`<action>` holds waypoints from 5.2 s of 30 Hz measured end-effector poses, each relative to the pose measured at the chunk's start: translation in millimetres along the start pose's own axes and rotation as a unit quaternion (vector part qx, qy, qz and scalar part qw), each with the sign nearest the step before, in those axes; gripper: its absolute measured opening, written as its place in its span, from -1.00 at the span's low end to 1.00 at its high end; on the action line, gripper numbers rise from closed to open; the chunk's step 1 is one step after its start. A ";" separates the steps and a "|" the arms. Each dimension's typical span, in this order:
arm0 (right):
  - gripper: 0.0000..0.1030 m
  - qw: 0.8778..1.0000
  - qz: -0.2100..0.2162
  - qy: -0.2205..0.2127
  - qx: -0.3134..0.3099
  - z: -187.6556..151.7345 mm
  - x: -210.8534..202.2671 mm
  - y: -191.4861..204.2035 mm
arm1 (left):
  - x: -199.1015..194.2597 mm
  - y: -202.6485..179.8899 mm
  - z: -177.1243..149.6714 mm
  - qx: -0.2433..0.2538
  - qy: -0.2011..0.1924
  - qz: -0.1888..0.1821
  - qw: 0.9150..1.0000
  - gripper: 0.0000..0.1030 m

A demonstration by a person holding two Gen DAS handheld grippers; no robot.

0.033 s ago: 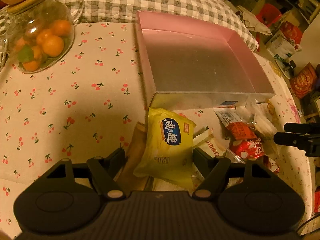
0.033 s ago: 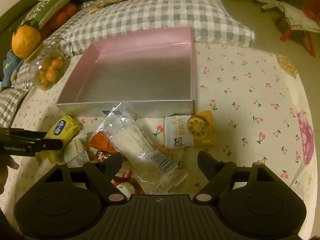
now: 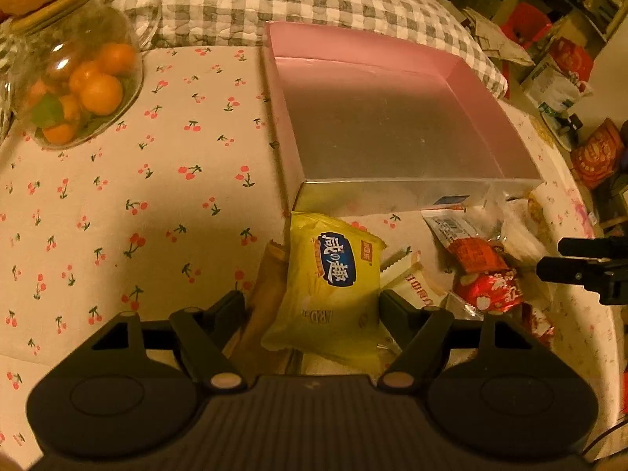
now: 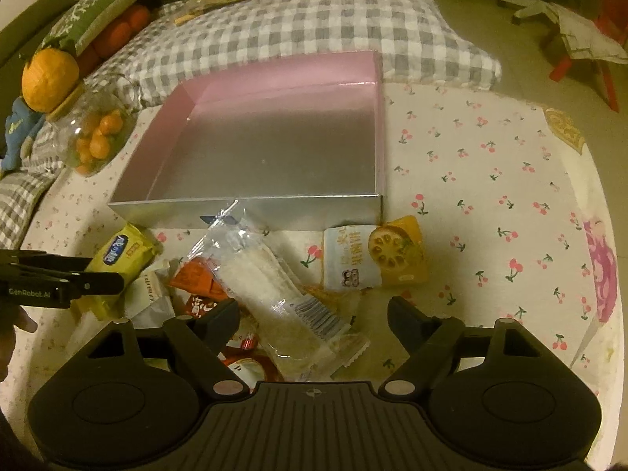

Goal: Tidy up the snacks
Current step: 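Grasp the yellow blue-label pack with the left tool while the right tool grasps the translucent white bag, then carry both packs into the pink box and open both tools to release them, then withdraw both tools from the box and move the left tool to the gold bar, then grasp the gold bar wrapper with the left tool while the right tool grasps the brown square pack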

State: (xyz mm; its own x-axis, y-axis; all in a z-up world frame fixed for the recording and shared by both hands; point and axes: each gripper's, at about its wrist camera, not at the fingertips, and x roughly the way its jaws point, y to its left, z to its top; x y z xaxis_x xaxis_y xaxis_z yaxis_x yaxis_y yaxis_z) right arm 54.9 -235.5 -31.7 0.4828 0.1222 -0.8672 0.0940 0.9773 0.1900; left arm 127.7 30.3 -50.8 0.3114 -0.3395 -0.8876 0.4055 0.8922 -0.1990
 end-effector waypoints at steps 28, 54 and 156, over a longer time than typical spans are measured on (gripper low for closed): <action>-0.09 0.997 -0.047 -0.039 -0.044 -4.0 -5.5 20.7 | -21.1 -11.7 3.7 0.039 -0.038 0.036 0.998 -0.21; -0.15 0.997 0.001 -0.081 0.014 15.4 -41.5 9.1 | -40.1 -49.2 35.1 0.024 -0.100 -0.031 0.994 -0.21; 0.82 0.994 -0.078 -0.022 0.069 -2.2 -5.9 -2.9 | 19.0 19.7 -0.5 -0.020 -0.009 0.115 0.993 0.71</action>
State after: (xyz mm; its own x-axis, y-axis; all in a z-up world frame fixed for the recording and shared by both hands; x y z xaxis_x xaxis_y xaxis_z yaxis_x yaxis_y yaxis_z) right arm 49.9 -238.7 -28.2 0.4898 -0.0403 -0.8709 0.2883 0.9502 0.1182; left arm 141.2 41.6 -71.8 0.4069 -0.1296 -0.9042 0.2874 0.9578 -0.0080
